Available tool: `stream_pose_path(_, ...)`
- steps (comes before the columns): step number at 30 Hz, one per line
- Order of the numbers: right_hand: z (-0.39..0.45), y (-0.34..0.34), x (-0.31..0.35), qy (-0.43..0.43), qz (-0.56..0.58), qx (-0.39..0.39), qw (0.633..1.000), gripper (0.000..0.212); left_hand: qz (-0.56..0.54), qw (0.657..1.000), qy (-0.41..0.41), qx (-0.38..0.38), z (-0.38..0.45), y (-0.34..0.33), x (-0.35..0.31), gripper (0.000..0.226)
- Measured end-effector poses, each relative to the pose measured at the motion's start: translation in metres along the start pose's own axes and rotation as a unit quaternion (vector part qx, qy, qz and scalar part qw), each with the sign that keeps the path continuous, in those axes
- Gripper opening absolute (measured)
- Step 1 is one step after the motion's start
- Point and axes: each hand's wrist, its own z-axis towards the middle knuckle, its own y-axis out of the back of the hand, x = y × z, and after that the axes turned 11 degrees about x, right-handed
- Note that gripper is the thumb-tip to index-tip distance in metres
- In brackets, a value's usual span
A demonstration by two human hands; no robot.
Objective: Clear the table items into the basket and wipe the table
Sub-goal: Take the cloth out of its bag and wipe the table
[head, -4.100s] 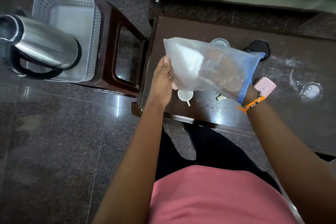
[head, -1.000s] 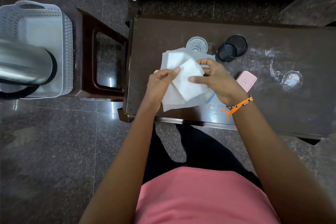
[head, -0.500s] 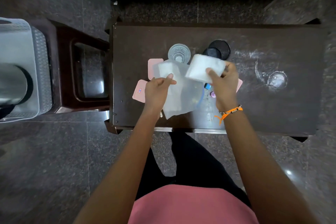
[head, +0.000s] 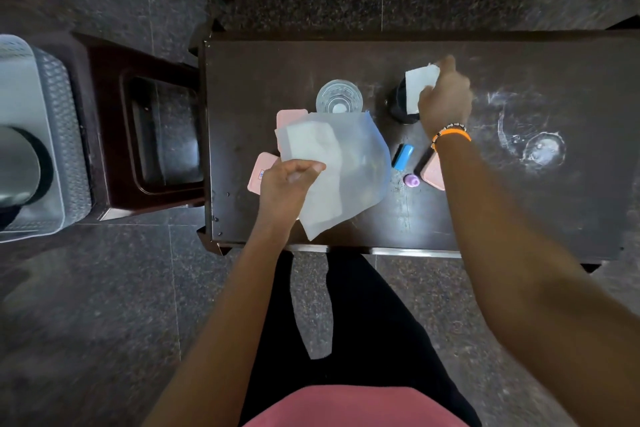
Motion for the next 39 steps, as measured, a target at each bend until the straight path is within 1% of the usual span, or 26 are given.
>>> stream_pose_path(3, 0.006, -0.007, 0.004, 0.026, -0.047, 0.052, 0.997, 0.042, -0.009, 1.0, 0.025, -0.003, 0.0, 0.001, -0.001, 0.007)
stream_pose_path(5, 0.007, -0.009, 0.002, 0.041, -0.051, 0.088, 0.994, 0.042, -0.014, 0.999, 0.033, -0.002, 0.0, 0.001, -0.002, 0.006)
stream_pose_path(6, 0.007, -0.008, 0.001, 0.04, -0.048, 0.093, 0.994, 0.043, -0.017, 0.999, 0.036, -0.002, 0.001, 0.001, -0.001, 0.006)
stream_pose_path(10, 0.006, -0.006, -0.004, 0.009, -0.077, 0.074, 0.994, 0.045, -0.022, 0.998, 0.052, 0.001, 0.003, 0.0, -0.002, 0.008)
stream_pose_path(16, 0.014, -0.012, -0.002, 0.017, -0.03, 0.117, 0.993, 0.049, -0.024, 0.998, 0.06, 0.005, 0.005, -0.002, 0.0, 0.005)
stream_pose_path(19, 0.011, -0.011, -0.008, -0.015, 0.019, 0.091, 0.996, 0.052, -0.025, 0.998, 0.064, 0.006, 0.004, -0.004, 0.003, 0.004)
stream_pose_path(21, 0.007, -0.01, -0.015, -0.02, 0.045, 0.044, 0.998, 0.048, -0.031, 0.997, 0.066, 0.006, 0.004, -0.006, 0.004, 0.004)
stream_pose_path(23, 0.004, -0.009, -0.02, -0.01, 0.037, -0.005, 0.999, 0.048, -0.037, 0.997, 0.069, 0.008, 0.004, -0.008, 0.005, 0.004)
stream_pose_path(24, 0.004, -0.01, -0.021, 0.004, 0.019, -0.012, 1.0, 0.052, -0.037, 0.997, 0.07, 0.008, 0.003, -0.009, 0.005, 0.004)
stream_pose_path(25, 0.004, -0.012, -0.021, 0.02, -0.001, 0.002, 1.0, 0.062, -0.036, 0.997, 0.07, 0.009, 0.003, -0.009, 0.006, 0.004)
stream_pose_path(27, 0.006, -0.018, -0.019, 0.041, -0.015, 0.071, 0.997, 0.086, -0.036, 0.997, 0.067, 0.01, 0.001, -0.008, 0.008, 0.004)
stream_pose_path(28, 0.008, -0.021, -0.017, 0.043, -0.013, 0.104, 0.994, 0.095, -0.033, 0.997, 0.065, 0.011, 0.0, -0.007, 0.009, 0.004)
stream_pose_path(29, 0.01, -0.024, -0.017, 0.046, -0.015, 0.124, 0.991, 0.099, -0.029, 0.998, 0.062, 0.011, -0.002, -0.005, 0.01, 0.004)
stream_pose_path(30, 0.012, -0.026, -0.016, 0.05, -0.02, 0.129, 0.99, 0.099, -0.027, 0.998, 0.059, 0.01, -0.004, -0.003, 0.011, 0.005)
stream_pose_path(34, 0.009, -0.028, -0.016, 0.063, -0.011, 0.095, 0.993, 0.089, -0.066, 0.997, 0.031, 0.017, -0.014, 0.01, 0.017, 0.014)
stream_pose_path(39, -0.012, -0.044, -0.008, 0.129, -0.026, 0.098, 0.986, 0.089, -0.103, 0.994, -0.008, 0.018, -0.024, 0.026, 0.024, 0.031)
